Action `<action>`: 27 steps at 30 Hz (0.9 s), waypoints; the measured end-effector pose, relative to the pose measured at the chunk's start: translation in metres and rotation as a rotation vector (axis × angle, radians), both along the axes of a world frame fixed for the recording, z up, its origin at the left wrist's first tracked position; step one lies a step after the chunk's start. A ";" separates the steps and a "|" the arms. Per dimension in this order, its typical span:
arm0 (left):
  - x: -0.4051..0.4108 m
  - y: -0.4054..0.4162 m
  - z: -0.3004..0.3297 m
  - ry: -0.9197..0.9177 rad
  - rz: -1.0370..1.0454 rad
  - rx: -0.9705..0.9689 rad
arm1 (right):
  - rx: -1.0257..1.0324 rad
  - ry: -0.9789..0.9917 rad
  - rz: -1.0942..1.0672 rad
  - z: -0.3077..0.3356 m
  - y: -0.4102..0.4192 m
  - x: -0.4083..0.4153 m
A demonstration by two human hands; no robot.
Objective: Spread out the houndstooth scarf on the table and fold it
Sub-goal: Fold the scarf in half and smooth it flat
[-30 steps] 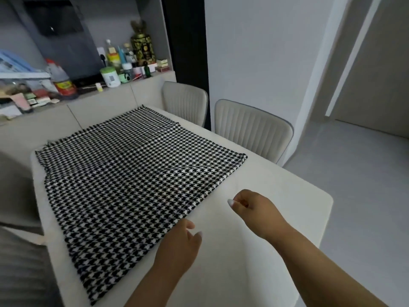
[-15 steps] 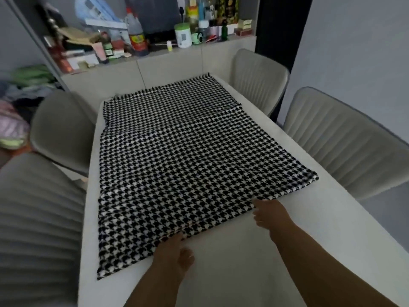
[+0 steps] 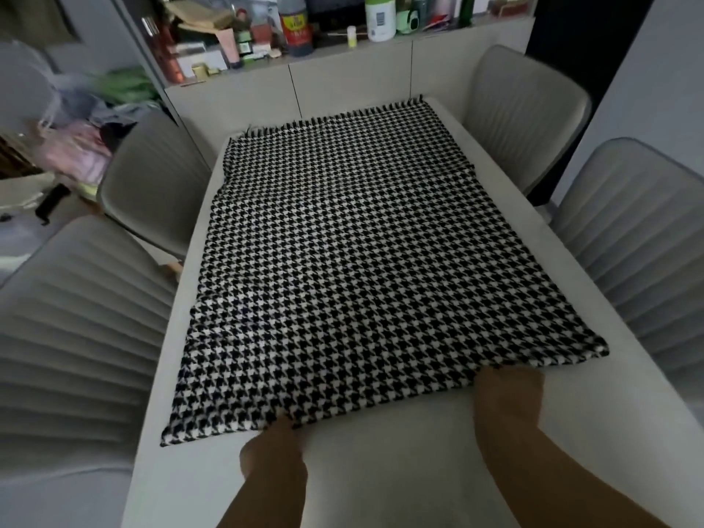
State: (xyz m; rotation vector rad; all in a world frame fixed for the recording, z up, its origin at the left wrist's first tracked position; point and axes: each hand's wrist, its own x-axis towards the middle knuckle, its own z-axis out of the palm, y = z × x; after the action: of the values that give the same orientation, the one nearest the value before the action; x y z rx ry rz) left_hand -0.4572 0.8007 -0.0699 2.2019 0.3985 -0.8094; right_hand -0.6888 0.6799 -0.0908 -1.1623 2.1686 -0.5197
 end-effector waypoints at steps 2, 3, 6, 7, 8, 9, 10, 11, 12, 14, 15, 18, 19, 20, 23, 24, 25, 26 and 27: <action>-0.001 0.000 0.003 -0.271 -0.212 0.122 | -0.257 0.013 -0.017 0.000 0.001 0.004; 0.003 0.000 -0.002 -0.453 -0.311 0.090 | -0.368 0.033 0.045 -0.002 0.001 0.008; -0.001 0.000 0.002 -0.707 -0.864 0.123 | -0.456 0.277 0.533 -0.010 0.003 0.012; 0.000 0.002 -0.003 -0.695 -1.042 0.146 | -0.439 0.356 0.650 -0.013 0.003 0.010; 0.001 0.003 -0.003 -0.664 -1.173 0.201 | -0.382 0.397 0.745 -0.013 0.005 0.008; 0.002 0.008 -0.005 -0.655 -1.271 0.279 | -0.349 0.443 0.796 -0.015 0.008 0.004; 0.000 0.014 0.000 -0.675 -1.352 0.376 | -0.294 0.429 0.797 -0.014 0.013 0.002; 0.003 0.019 -0.004 -0.757 -1.349 0.408 | -0.317 0.441 0.800 -0.013 0.017 0.000; 0.004 0.024 -0.004 -0.826 -1.330 0.358 | -0.348 0.451 0.801 -0.012 0.023 -0.002; 0.011 0.034 -0.015 -0.959 -1.316 0.264 | -0.336 0.486 0.866 -0.012 0.035 -0.005; 0.013 0.039 -0.018 -0.910 -1.345 0.232 | -0.322 0.502 0.907 -0.010 0.038 -0.006; 0.016 0.048 -0.015 -0.857 -1.425 0.225 | -0.363 0.517 0.895 -0.008 0.047 -0.011; 0.018 0.051 -0.015 -0.857 -1.452 0.225 | -0.359 0.483 0.901 -0.006 0.047 -0.012; 0.020 0.055 -0.015 -0.850 -1.495 0.229 | -0.349 0.463 0.901 -0.005 0.049 -0.013; 0.017 0.071 -0.015 -0.840 -1.568 0.239 | -0.292 0.520 0.933 -0.004 0.067 -0.014; 0.015 0.077 -0.017 -0.842 -1.540 0.214 | -0.274 0.528 0.940 -0.005 0.076 -0.014; 0.012 0.084 -0.015 -0.826 -1.528 0.196 | -0.257 0.511 0.957 -0.007 0.083 -0.015; 0.009 0.091 -0.012 -0.806 -1.539 0.201 | -0.242 0.490 0.984 -0.008 0.091 -0.017; 0.006 0.096 -0.011 -0.801 -1.563 0.226 | -0.276 0.479 0.988 -0.008 0.099 -0.019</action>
State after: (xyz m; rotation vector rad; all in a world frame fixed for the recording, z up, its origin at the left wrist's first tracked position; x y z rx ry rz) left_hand -0.4511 0.8970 -0.0807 2.5223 -1.8596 -0.4355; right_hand -0.7078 0.7786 -0.0991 -2.4700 1.5617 -0.0853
